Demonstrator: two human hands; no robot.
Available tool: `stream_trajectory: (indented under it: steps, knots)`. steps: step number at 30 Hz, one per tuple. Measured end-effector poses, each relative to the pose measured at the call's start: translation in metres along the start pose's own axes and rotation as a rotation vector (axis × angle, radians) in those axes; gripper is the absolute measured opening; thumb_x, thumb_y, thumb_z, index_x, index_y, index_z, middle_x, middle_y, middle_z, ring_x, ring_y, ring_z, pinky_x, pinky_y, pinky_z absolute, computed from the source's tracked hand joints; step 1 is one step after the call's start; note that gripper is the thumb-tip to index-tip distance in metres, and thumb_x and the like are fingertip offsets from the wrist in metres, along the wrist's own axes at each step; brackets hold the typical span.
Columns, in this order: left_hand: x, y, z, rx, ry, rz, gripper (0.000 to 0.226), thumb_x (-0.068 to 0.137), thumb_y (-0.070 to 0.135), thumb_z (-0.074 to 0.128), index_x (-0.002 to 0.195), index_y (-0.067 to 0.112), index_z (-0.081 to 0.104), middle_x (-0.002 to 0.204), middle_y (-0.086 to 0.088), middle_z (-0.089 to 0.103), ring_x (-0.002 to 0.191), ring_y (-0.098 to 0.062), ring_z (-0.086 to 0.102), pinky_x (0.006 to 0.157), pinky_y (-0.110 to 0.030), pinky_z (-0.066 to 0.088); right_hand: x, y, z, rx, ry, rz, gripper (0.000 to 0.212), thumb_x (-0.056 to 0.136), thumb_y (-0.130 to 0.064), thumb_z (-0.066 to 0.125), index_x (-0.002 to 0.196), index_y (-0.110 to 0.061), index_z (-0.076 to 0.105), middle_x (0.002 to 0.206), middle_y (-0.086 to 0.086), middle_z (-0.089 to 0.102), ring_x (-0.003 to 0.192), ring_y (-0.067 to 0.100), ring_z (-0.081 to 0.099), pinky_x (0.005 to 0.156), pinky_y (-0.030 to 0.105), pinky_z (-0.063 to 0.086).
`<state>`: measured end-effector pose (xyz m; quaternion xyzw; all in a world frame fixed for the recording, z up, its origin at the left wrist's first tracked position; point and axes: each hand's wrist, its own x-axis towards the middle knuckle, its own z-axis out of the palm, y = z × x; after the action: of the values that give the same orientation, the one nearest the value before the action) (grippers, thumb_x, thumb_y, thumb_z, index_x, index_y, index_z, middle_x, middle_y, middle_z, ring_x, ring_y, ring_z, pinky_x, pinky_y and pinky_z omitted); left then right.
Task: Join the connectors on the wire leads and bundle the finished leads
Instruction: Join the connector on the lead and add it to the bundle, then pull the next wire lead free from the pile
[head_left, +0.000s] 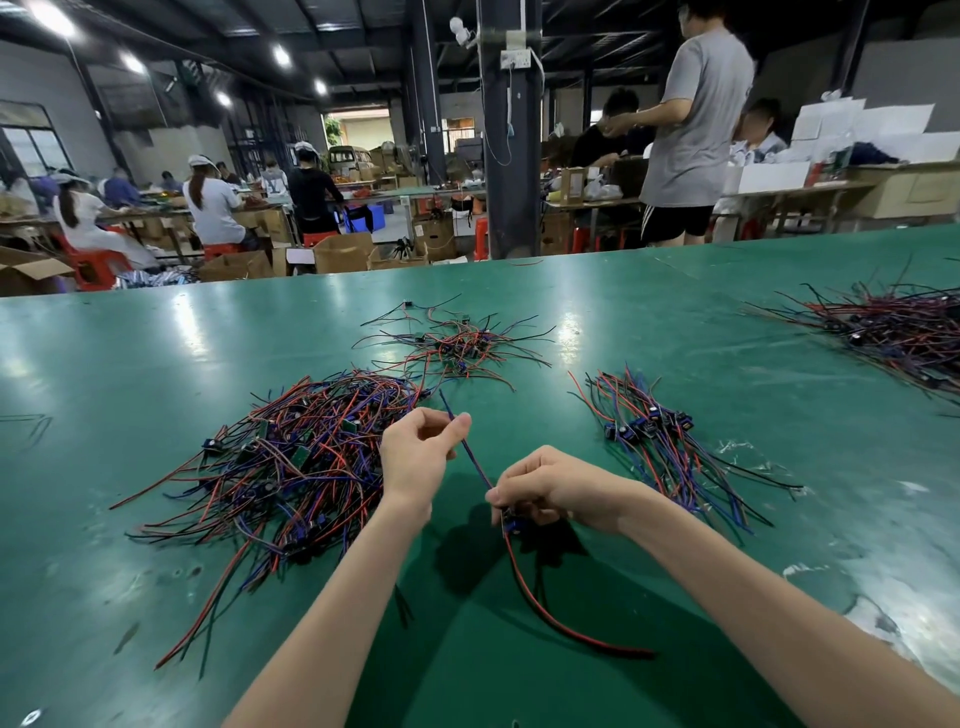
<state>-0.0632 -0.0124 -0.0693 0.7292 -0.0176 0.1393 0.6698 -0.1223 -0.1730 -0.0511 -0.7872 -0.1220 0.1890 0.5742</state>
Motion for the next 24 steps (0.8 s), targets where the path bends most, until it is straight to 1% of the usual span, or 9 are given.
stream_trajectory:
  steps: [3, 5, 9, 11, 15, 17, 21, 22, 24]
  knots:
    - [-0.004, 0.001, 0.002, 0.327, -0.003, 0.273, 0.022, 0.078, 0.018, 0.076, 0.065, 0.014, 0.059, 0.058, 0.009, 0.058, 0.053, -0.004, 0.050, 0.059, -0.011, 0.041, 0.000, 0.000, 0.000, -0.020, 0.000, 0.006, 0.023, 0.088, -0.011, 0.062, 0.066, -0.008, 0.067, 0.053, -0.006, 0.061, 0.046, 0.007, 0.036, 0.040, 0.015, 0.024]
    - [-0.006, 0.004, 0.004, 0.361, 0.029, 0.342, 0.020, 0.079, 0.020, 0.076, 0.067, 0.016, 0.060, 0.060, 0.012, 0.058, 0.054, 0.001, 0.050, 0.057, -0.006, 0.038, -0.001, 0.000, -0.001, -0.019, 0.003, 0.008, 0.024, 0.088, -0.011, 0.062, 0.064, -0.010, 0.067, 0.058, -0.003, 0.063, 0.048, 0.009, 0.037, 0.041, 0.015, 0.025]
    - [0.006, 0.005, -0.006, 0.167, 0.119, 0.106, 0.019, 0.082, 0.027, 0.074, 0.071, 0.013, 0.066, 0.065, -0.001, 0.063, 0.053, -0.013, 0.055, 0.056, -0.021, 0.043, -0.002, -0.001, -0.002, 0.000, -0.026, 0.004, 0.024, 0.089, -0.011, 0.061, 0.066, -0.009, 0.067, 0.059, -0.005, 0.065, 0.047, 0.008, 0.037, 0.041, 0.015, 0.025]
    - [0.008, 0.005, -0.010, 0.142, 0.119, 0.067, 0.020, 0.082, 0.025, 0.073, 0.069, 0.013, 0.064, 0.064, -0.002, 0.061, 0.056, -0.016, 0.054, 0.056, -0.025, 0.046, -0.001, -0.002, -0.002, -0.004, -0.026, 0.004, 0.024, 0.089, -0.011, 0.061, 0.066, -0.009, 0.067, 0.059, -0.004, 0.065, 0.046, 0.008, 0.037, 0.041, 0.015, 0.026]
    - [-0.002, 0.008, -0.009, 0.413, 0.114, 0.384, 0.021, 0.083, 0.019, 0.073, 0.068, 0.013, 0.059, 0.061, 0.006, 0.058, 0.058, -0.012, 0.052, 0.062, -0.021, 0.043, -0.003, -0.001, -0.001, -0.004, -0.042, 0.003, 0.025, 0.089, -0.011, 0.062, 0.064, -0.011, 0.066, 0.064, -0.002, 0.067, 0.051, 0.011, 0.039, 0.043, 0.018, 0.026]
    - [-0.005, 0.008, -0.008, 0.484, 0.117, 0.472, 0.019, 0.084, 0.019, 0.071, 0.071, 0.010, 0.061, 0.064, 0.004, 0.060, 0.061, -0.016, 0.054, 0.063, -0.023, 0.043, -0.004, 0.001, -0.003, -0.003, -0.043, 0.002, 0.027, 0.088, -0.011, 0.063, 0.062, -0.013, 0.068, 0.067, 0.001, 0.068, 0.056, 0.015, 0.040, 0.046, 0.022, 0.026]
    - [0.002, 0.009, -0.014, 0.325, 0.183, 0.285, 0.024, 0.085, 0.027, 0.070, 0.066, 0.015, 0.061, 0.061, 0.008, 0.059, 0.058, -0.010, 0.052, 0.058, -0.008, 0.039, -0.003, 0.002, -0.003, -0.005, -0.048, -0.006, 0.027, 0.088, -0.012, 0.063, 0.062, -0.012, 0.068, 0.068, 0.003, 0.066, 0.051, 0.012, 0.040, 0.046, 0.021, 0.027]
    - [0.004, 0.009, -0.014, 0.274, 0.177, 0.211, 0.026, 0.086, 0.029, 0.069, 0.066, 0.014, 0.061, 0.061, 0.005, 0.059, 0.059, -0.014, 0.052, 0.060, -0.011, 0.040, -0.003, 0.001, -0.004, -0.006, -0.051, -0.009, 0.027, 0.089, -0.012, 0.062, 0.063, -0.012, 0.068, 0.066, 0.001, 0.066, 0.048, 0.009, 0.040, 0.044, 0.019, 0.028]
    - [0.006, 0.008, -0.015, 0.182, 0.155, 0.097, 0.025, 0.086, 0.029, 0.069, 0.067, 0.013, 0.062, 0.063, 0.000, 0.058, 0.061, -0.019, 0.052, 0.065, -0.028, 0.045, -0.003, 0.001, -0.004, -0.009, -0.056, -0.012, 0.027, 0.089, -0.011, 0.062, 0.063, -0.012, 0.067, 0.065, -0.001, 0.066, 0.046, 0.007, 0.039, 0.043, 0.018, 0.027]
